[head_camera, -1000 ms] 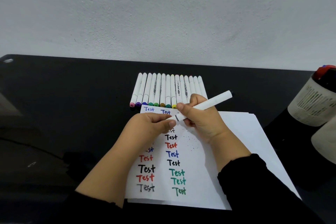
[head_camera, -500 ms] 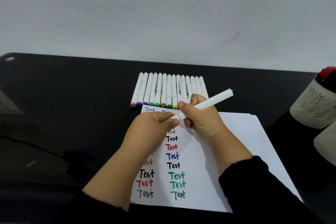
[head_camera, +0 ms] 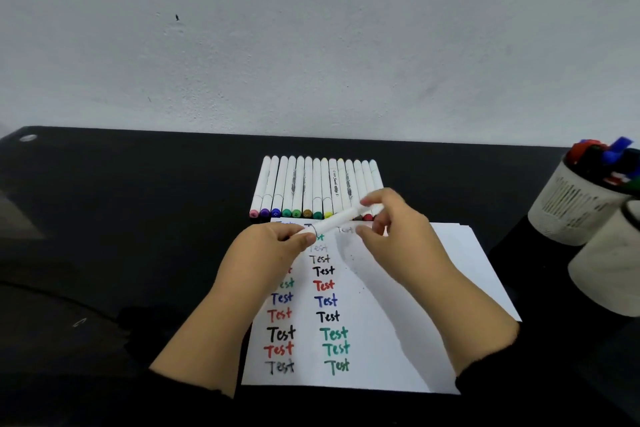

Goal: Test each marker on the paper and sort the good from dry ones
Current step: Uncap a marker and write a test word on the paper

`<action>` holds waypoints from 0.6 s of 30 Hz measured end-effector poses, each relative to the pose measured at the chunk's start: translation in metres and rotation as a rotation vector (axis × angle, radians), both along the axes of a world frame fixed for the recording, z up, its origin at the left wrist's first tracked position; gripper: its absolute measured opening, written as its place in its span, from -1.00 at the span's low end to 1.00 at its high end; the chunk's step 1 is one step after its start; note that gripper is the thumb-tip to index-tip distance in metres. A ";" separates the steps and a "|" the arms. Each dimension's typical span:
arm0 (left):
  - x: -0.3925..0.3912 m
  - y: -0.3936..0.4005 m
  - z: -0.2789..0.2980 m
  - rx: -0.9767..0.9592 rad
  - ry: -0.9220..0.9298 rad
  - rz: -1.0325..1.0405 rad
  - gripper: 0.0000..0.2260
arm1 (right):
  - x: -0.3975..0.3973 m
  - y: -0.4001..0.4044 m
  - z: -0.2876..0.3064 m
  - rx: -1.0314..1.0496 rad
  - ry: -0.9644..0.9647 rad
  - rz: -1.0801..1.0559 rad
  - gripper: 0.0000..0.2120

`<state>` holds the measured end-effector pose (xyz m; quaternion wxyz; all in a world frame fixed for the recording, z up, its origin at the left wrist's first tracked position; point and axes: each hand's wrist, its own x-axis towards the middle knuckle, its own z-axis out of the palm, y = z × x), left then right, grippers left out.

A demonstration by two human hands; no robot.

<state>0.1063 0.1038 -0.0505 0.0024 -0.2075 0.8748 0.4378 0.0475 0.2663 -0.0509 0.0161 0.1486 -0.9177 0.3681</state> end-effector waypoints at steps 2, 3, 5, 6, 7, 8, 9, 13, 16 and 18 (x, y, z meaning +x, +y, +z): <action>0.005 0.004 0.006 -0.003 0.022 -0.021 -0.79 | 0.009 -0.002 0.000 0.229 0.227 0.104 -0.59; 0.009 0.008 0.010 -0.009 0.036 -0.037 -0.80 | 0.013 -0.003 0.000 0.278 0.338 0.127 -0.60; 0.012 0.014 0.015 0.000 0.074 -0.058 -0.79 | 0.016 -0.002 -0.002 0.297 0.549 0.144 -0.72; 0.015 0.019 0.019 0.010 0.098 -0.077 -0.78 | 0.018 0.001 -0.003 0.291 0.631 0.131 -0.78; 0.016 0.021 0.022 0.026 0.124 -0.094 -0.77 | 0.017 0.004 -0.003 0.285 0.689 0.107 -0.81; 0.017 0.024 0.026 0.051 0.149 -0.113 -0.77 | 0.017 0.009 -0.003 0.282 0.716 0.083 -0.82; 0.019 0.027 0.029 0.094 0.171 -0.130 -0.76 | 0.018 0.013 -0.002 0.278 0.727 0.063 -0.83; 0.015 0.046 0.043 0.319 0.243 -0.190 -0.67 | 0.022 0.044 0.011 0.220 0.706 -0.122 -0.87; 0.006 0.070 0.049 0.288 0.236 -0.217 -0.61 | 0.025 0.074 0.027 0.061 0.593 -0.226 -0.92; -0.004 0.090 0.047 0.234 0.227 -0.292 -0.59 | 0.027 0.096 0.035 -0.087 0.517 -0.307 -0.90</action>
